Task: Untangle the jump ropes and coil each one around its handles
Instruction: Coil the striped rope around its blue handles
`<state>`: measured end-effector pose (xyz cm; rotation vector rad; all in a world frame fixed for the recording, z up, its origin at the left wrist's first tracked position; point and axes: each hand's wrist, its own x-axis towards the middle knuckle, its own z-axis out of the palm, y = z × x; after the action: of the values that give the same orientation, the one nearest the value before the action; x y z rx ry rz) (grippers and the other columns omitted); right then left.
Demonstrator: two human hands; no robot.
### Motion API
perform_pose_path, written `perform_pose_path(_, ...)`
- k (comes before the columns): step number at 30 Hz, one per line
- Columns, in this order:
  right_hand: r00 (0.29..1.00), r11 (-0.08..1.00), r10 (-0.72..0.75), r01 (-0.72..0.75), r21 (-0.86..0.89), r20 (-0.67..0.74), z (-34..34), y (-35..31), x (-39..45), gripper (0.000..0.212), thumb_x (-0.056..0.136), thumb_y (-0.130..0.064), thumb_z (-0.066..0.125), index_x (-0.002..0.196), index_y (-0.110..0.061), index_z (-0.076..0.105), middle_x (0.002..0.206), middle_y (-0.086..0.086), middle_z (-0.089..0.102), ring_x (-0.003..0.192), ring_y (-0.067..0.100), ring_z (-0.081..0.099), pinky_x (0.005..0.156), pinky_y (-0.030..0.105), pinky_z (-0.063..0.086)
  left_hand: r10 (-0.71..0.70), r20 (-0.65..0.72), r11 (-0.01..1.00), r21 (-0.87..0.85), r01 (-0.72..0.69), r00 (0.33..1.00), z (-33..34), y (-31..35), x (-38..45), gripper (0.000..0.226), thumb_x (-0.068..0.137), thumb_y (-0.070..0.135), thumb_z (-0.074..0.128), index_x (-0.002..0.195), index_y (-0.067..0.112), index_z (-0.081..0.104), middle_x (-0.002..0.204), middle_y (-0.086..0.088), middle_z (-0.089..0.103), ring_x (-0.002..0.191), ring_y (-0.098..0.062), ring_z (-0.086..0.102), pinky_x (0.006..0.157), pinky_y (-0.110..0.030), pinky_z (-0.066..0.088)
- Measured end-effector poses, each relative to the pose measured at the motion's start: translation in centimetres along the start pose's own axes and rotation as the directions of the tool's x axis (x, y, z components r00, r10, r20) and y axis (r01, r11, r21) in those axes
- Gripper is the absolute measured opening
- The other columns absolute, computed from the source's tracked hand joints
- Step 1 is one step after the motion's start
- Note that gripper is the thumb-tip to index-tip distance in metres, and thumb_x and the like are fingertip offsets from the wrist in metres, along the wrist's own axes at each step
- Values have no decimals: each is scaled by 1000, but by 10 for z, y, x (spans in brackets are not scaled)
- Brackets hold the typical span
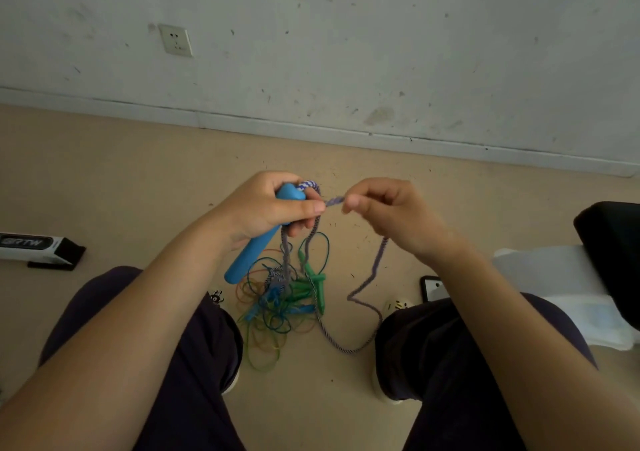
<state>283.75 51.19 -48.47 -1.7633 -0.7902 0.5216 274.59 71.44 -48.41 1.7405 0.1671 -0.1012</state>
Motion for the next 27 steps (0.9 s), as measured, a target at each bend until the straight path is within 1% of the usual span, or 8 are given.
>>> perform_pose_path(2, 986, 998, -3, 14, 69, -166, -10, 4, 1, 18, 94, -28, 61, 80, -19, 68, 55, -3, 43, 51, 19, 34, 51, 28, 29, -18, -67, 999, 37, 20, 998, -7, -2, 2, 8, 88, 11, 72, 90, 6, 67, 69, -2, 67, 56, -12, 57, 59, -25, 51)
perform_pose_path(5, 961, 997, 12, 9, 74, -275, -20, 8, 1, 20, 98, -22, 56, 86, -9, 65, 59, 7, 46, 52, 22, 39, 53, 31, 35, -18, -162, 999, 36, 24, 987, -13, -6, 4, 13, 88, 12, 74, 91, 2, 67, 68, -3, 68, 54, -12, 55, 58, -25, 49)
perform_pose_path(11, 999, 998, 28, -29, 54, 21, 1, 7, -1, 21, 80, -39, 68, 87, -19, 71, 57, -1, 52, 53, 19, 41, 49, 28, 35, 11, -76, 1000, 17, -10, 997, 1, -6, 0, 8, 87, 10, 74, 86, 7, 67, 69, -6, 66, 54, -14, 55, 57, -25, 49)
perform_pose_path(14, 995, 1000, 22, -24, 16, 100, 12, 3, 0, 16, 86, -29, 66, 86, -14, 71, 53, -13, 49, 51, 6, 39, 50, 20, 32, 28, -16, 1000, 11, -28, 999, 7, -2, -3, 7, 88, 9, 72, 89, 4, 67, 69, -6, 66, 55, -14, 56, 58, -25, 50)
perform_pose_path(17, 999, 999, -15, 13, 46, 30, 14, 5, 2, 11, 94, -13, 60, 87, -10, 68, 54, -14, 51, 50, 2, 41, 51, 16, 34, 18, 4, 1000, -25, -17, 1000, 4, 0, -3, 9, 88, 11, 72, 92, 5, 66, 73, -5, 68, 58, -14, 58, 61, -26, 52)
perform_pose_path(21, 990, 990, -63, 79, 120, -129, 5, 8, 2, 16, 95, -22, 58, 86, -12, 66, 60, 0, 51, 53, 17, 46, 52, 25, 39, -7, -34, 1000, -30, 6, 999, 0, -1, 0, 13, 88, 10, 72, 97, 3, 66, 75, -5, 71, 63, -16, 63, 64, -24, 55)
perform_pose_path(24, 959, 968, -4, 75, 240, -284, -8, 7, 3, 17, 96, -24, 55, 85, -17, 66, 64, 3, 54, 55, 21, 46, 54, 28, 39, -50, -55, 999, 15, 51, 997, -4, -4, 1, 21, 88, 9, 72, 102, -5, 65, 79, -10, 72, 66, -14, 66, 67, -23, 57)
perform_pose_path(27, 946, 984, 19, 40, 173, -323, -14, 7, 2, 17, 99, -21, 55, 90, -15, 67, 68, 4, 58, 58, 20, 50, 58, 29, 43, -37, -93, 997, 61, 43, 995, -8, -5, 0, 23, 88, 12, 74, 100, -6, 65, 76, -9, 70, 62, -15, 64, 64, -24, 55)
